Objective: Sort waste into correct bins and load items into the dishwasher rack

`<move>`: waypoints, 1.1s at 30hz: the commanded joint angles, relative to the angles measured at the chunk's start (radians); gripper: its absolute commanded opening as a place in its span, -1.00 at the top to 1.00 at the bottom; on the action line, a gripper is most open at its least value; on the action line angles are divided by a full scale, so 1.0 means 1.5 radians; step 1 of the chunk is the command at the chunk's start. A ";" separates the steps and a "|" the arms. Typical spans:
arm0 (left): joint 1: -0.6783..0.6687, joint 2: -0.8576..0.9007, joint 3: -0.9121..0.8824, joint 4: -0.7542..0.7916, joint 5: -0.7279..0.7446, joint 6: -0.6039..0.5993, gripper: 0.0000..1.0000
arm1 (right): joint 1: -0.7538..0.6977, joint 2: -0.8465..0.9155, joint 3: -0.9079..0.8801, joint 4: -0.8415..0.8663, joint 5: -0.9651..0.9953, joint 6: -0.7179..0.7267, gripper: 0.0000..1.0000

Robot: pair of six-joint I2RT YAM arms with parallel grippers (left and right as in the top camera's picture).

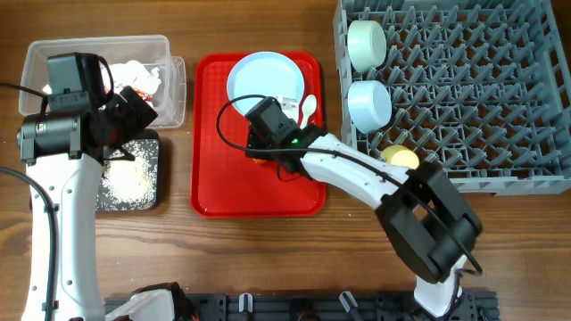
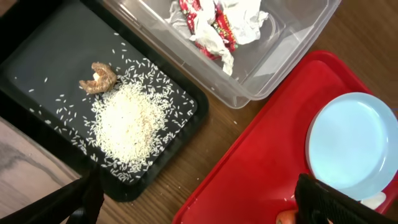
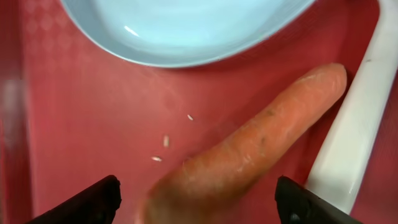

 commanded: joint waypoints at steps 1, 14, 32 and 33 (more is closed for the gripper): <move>0.004 -0.006 0.005 0.006 0.001 -0.006 -1.00 | 0.000 0.031 0.002 0.006 0.008 0.010 -0.62; 0.004 -0.006 0.005 0.006 0.001 -0.007 -1.00 | 0.075 0.050 0.035 0.057 -0.171 -0.184 -0.27; -0.300 0.285 -0.015 0.030 0.148 0.369 -0.84 | -0.266 -0.284 0.014 -0.206 -0.030 -0.203 -1.00; -0.301 0.314 -0.015 0.045 0.143 0.369 -0.75 | -0.266 -0.284 0.014 -0.210 -0.030 -0.206 -1.00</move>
